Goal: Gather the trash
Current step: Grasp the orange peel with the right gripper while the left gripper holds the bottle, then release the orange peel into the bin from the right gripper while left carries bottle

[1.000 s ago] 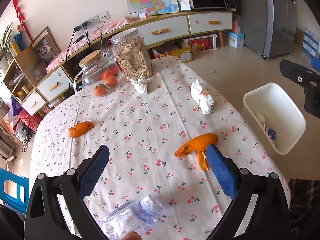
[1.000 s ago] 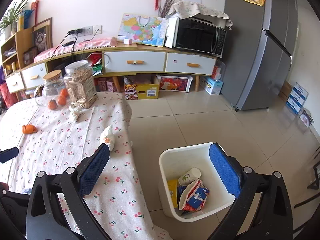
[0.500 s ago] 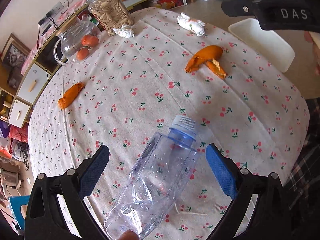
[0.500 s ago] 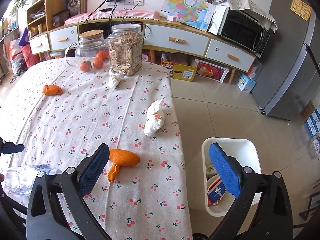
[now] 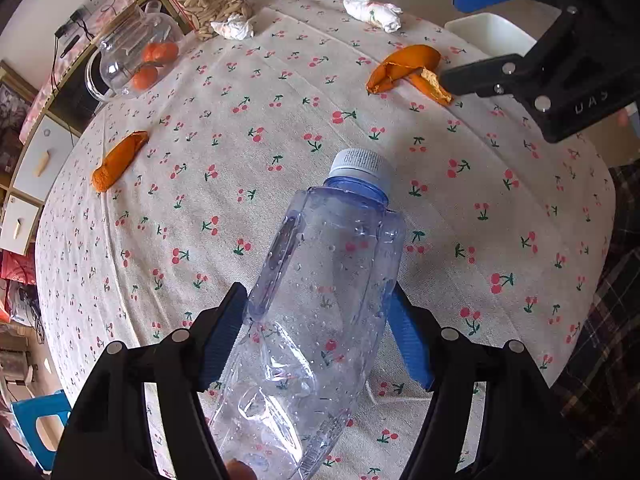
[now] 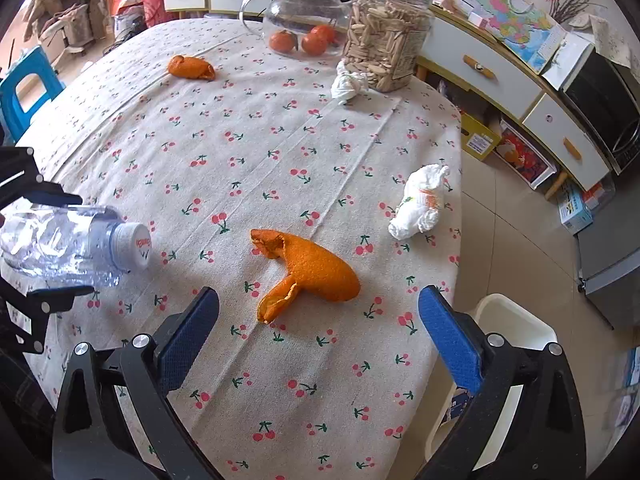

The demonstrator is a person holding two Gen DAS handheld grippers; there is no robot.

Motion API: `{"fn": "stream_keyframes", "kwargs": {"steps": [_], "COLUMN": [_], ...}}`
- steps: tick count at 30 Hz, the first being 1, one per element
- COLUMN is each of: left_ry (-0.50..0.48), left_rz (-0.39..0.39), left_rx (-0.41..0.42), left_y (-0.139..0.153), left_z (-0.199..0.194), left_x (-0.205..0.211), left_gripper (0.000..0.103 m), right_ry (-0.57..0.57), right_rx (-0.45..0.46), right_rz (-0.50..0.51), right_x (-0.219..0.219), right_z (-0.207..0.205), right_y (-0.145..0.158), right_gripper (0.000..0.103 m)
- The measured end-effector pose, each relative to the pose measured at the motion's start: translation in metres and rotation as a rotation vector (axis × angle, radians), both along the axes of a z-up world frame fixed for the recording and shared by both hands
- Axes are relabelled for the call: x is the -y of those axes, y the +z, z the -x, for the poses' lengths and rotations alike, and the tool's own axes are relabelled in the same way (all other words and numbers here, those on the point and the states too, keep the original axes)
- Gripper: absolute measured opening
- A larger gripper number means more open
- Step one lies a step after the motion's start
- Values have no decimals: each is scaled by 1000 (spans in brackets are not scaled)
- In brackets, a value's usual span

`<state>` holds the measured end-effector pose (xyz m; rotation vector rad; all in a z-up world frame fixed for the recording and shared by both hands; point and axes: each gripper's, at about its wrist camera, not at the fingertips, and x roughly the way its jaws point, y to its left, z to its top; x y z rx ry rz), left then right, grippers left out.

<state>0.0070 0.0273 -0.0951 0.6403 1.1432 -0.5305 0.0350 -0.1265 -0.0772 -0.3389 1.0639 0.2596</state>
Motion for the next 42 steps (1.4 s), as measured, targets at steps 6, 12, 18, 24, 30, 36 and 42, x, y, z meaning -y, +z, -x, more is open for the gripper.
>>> {"fn": "stream_keyframes", "kwargs": {"steps": [6, 12, 18, 24, 30, 36, 42], "left_ry": [84, 147, 296, 446, 560, 661, 710], "left_rz": [109, 158, 213, 257, 293, 348, 415], "left_rx": [51, 79, 110, 159, 224, 289, 356], "left_y": [29, 37, 42, 50, 60, 65, 78], "left_z": [-8, -15, -35, -51, -61, -66, -65], "left_x": [-10, -15, -34, -53, -68, -76, -68], "left_gripper": [67, 67, 67, 67, 67, 67, 67], "right_ry": [32, -18, -92, -81, -111, -190, -275], "right_rx": [-14, -70, -51, 56, 178, 253, 290], "right_rz": [3, -39, -148, -203, -252, -285, -289], "right_x": [-6, 3, 3, -25, -41, -39, -27], "right_z": [-7, -18, -25, -22, -17, -15, -19], "right_y": [-11, -22, -8, 22, 48, 58, 59], "right_gripper": [90, 28, 16, 16, 16, 16, 16]}}
